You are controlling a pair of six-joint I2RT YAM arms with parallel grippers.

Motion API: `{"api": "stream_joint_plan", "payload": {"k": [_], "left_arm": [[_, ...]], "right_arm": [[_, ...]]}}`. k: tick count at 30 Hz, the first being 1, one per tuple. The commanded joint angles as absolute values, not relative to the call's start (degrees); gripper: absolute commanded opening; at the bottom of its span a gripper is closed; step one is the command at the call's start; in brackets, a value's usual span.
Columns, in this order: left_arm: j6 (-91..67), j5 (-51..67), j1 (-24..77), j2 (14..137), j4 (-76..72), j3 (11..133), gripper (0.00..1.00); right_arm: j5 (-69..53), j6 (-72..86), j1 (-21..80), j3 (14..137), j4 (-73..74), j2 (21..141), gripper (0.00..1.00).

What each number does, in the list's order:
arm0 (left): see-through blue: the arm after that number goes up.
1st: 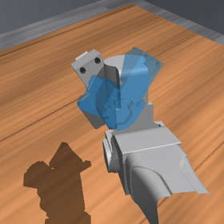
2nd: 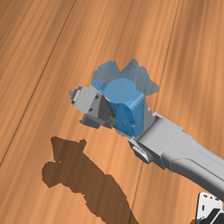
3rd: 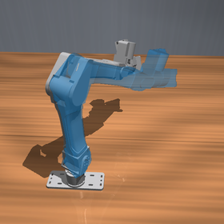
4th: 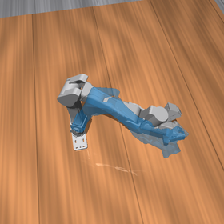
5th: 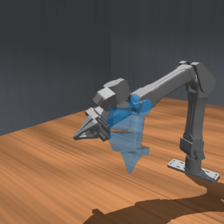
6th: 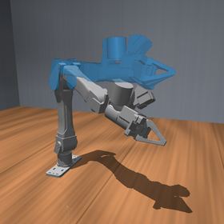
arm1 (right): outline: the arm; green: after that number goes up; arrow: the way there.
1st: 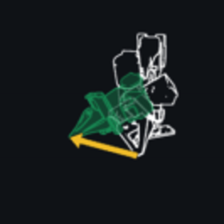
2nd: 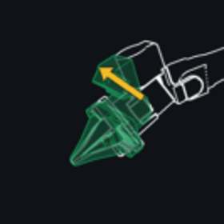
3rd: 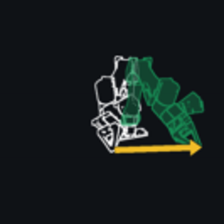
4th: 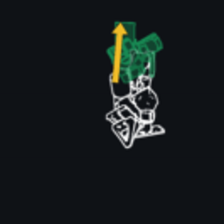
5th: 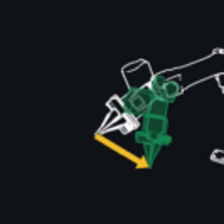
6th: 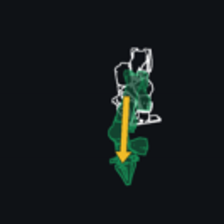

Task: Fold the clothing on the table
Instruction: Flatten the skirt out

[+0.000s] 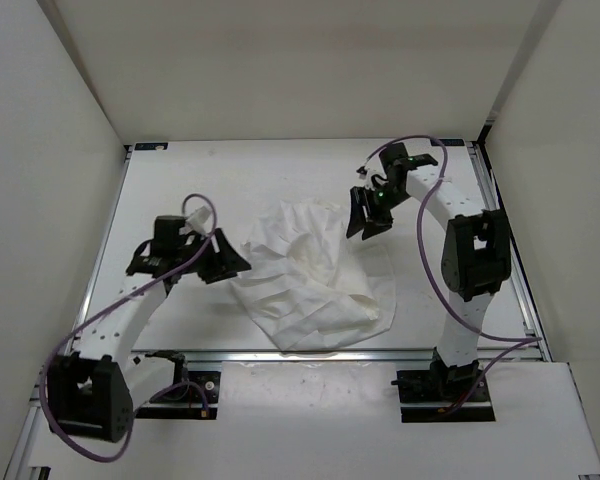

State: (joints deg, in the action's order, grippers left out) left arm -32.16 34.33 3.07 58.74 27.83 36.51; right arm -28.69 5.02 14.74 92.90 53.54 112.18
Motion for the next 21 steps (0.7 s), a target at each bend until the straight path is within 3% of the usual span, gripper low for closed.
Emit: {"api": "stream_joint_plan", "payload": {"k": [1,10,12,15,17,21], "left_arm": [[-29.0,32.0,14.9,65.1,27.3,43.7,0.65],[-28.9,19.4,24.3,81.7,25.6,53.0,0.68],[-28.5,14.8,25.5,84.2,26.9,54.9,0.74],[-29.4,13.1,26.5,86.4,25.2,55.5,0.75],[-29.9,11.4,29.5,88.1,22.3,56.1,0.73],[-31.2,14.0,33.1,91.9,19.5,56.3,0.57]], "right_arm": [[-26.6,2.7,17.4,92.7,57.3,112.9,0.59],[-25.9,5.2,18.4,87.9,56.0,110.4,0.59],[-25.9,5.9,18.0,87.1,55.6,109.3,0.59],[-26.2,6.6,16.8,85.6,55.2,107.7,0.59],[-26.1,7.4,16.1,84.7,55.4,106.5,0.59],[-25.8,7.7,15.7,84.2,55.1,106.7,0.59]]}}
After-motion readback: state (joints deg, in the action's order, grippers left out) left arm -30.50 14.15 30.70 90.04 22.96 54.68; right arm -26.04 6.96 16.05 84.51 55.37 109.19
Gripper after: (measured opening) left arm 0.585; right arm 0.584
